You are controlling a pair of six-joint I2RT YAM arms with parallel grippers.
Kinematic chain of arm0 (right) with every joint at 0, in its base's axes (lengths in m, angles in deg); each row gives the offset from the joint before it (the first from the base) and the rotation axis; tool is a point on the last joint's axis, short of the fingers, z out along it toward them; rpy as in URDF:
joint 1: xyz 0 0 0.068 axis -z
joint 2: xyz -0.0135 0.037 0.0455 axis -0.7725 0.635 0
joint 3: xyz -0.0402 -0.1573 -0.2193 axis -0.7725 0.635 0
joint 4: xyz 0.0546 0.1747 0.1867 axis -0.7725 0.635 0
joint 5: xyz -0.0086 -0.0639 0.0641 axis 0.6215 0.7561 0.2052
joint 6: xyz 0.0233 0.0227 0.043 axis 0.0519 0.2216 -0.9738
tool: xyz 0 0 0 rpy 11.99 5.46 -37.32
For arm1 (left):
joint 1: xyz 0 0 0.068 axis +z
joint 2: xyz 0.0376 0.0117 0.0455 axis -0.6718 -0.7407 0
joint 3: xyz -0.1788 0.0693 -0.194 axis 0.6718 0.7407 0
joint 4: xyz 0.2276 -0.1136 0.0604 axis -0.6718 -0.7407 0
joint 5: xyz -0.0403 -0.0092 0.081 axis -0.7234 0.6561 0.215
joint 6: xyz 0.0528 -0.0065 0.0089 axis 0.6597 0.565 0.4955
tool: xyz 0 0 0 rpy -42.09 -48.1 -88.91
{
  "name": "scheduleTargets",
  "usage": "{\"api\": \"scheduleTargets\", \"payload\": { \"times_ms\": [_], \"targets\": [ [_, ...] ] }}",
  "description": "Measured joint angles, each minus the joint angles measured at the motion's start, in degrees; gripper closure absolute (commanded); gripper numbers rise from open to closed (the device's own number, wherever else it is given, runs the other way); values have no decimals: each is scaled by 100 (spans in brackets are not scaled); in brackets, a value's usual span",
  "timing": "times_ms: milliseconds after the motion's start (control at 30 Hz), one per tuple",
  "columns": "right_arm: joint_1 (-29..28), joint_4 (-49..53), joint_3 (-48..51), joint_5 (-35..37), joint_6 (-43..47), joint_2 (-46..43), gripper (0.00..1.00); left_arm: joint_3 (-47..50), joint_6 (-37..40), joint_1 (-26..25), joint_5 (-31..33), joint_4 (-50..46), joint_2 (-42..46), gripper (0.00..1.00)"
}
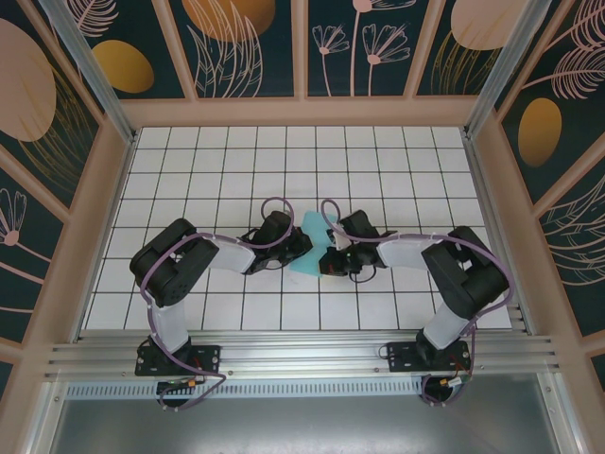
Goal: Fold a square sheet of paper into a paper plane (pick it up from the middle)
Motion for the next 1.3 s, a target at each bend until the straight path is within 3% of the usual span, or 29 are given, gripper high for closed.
{"api": "scheduleTargets", "payload": {
  "times_ms": [567,767,933,1300],
  "targets": [
    [-48,1200,-313,306,101,-431,98,4,0,0,-26,13,0,92],
    [-214,898,-675,149,-120,-393,98,4,2,0,-26,11,0,92],
    [-293,680,-704,122,-184,136,98,2,2,0,-26,11,0,92],
    [-131,-166,181,-72,-356,-96,98,2,0,0,-26,9,0,92]
  ]
}}
